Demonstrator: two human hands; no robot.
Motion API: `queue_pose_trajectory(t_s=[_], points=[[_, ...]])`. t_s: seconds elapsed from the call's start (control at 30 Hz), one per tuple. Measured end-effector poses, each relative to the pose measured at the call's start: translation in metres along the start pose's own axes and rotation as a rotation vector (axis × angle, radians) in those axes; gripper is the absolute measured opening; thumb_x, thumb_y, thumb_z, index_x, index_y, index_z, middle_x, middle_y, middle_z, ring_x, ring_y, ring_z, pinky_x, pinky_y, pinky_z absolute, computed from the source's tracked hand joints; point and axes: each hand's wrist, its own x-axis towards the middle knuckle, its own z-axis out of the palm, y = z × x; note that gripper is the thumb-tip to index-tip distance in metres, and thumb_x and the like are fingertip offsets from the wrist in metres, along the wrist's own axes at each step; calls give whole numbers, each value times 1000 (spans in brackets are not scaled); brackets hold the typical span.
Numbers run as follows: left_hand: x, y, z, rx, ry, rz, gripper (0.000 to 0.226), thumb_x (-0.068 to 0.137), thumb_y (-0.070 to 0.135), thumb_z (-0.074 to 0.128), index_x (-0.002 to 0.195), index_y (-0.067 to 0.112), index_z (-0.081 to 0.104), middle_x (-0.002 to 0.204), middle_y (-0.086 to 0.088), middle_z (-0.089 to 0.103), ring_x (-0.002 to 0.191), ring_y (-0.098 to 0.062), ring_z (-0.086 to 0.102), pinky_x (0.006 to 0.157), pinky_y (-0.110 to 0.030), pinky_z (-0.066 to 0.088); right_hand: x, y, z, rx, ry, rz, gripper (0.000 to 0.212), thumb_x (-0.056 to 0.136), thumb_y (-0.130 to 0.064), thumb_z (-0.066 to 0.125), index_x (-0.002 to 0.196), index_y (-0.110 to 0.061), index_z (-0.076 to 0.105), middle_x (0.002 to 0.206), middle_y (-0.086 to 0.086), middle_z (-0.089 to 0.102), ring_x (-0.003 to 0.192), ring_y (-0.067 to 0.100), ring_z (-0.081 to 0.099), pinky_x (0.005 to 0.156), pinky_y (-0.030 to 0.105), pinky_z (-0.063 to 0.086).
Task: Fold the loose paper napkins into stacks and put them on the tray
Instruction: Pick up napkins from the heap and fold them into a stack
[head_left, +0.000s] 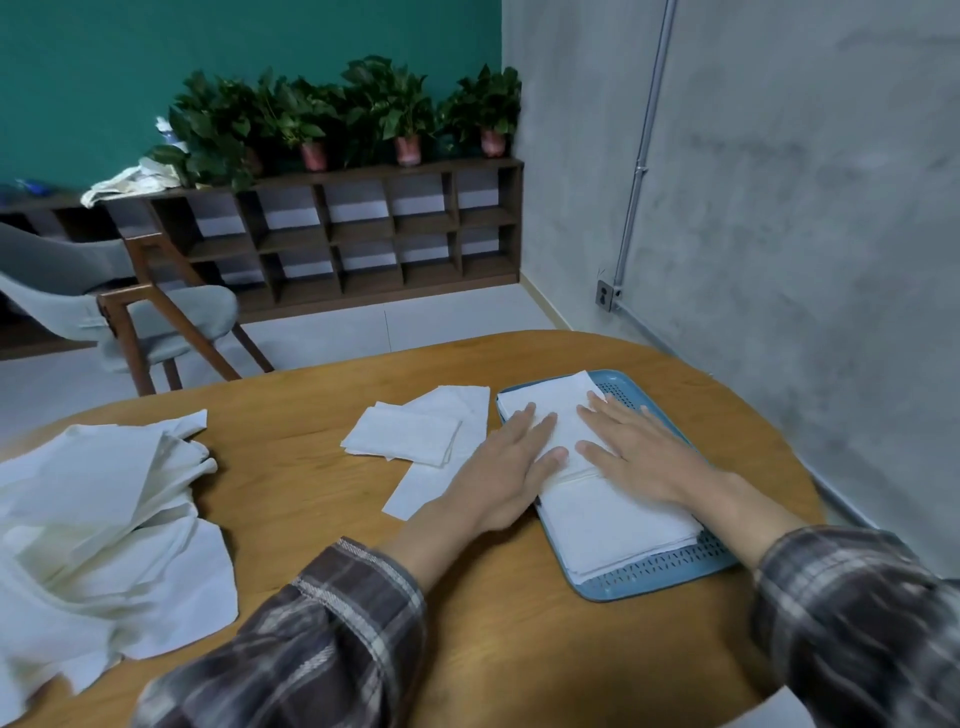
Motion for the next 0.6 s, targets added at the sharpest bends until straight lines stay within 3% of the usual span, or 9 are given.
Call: queue_pose_trajectory(t_s=[0.1,0.17,0.37,0.6], points=[[-6,-15,-21,50,186,34,49,112,42,43,157,25,44,167,0,35,154,-19,30,125,-39,28,3,-16,-10,46,96,-34,61,109,-51,46,164,-28,33,175,-7,15,162,14,9,130,38,7],[-12,-34,-34,151,196,10,43,110,32,48,151,19,50,158,-3,46,145,-24,42,117,-41,38,7,-34,-9,41,112,-66,57,108,-45,52,161,-27,41,171,-4,29,159,17,21,128,38,19],[-44,-91,-52,364,22,-123,57,110,36,47,162,19,33,173,-4,25,159,-24,21,123,-36,22,29,-95,15,90,81,-148,51,105,-36,58,154,-26,48,158,-7,44,148,16,36,118,40,37],[-90,-113,-42,301,165,-127,57,106,51,47,159,32,40,171,10,30,155,-17,28,116,-38,28,55,-149,58,103,39,-180,51,108,-24,51,158,-26,45,169,-12,30,157,9,22,124,33,25]])
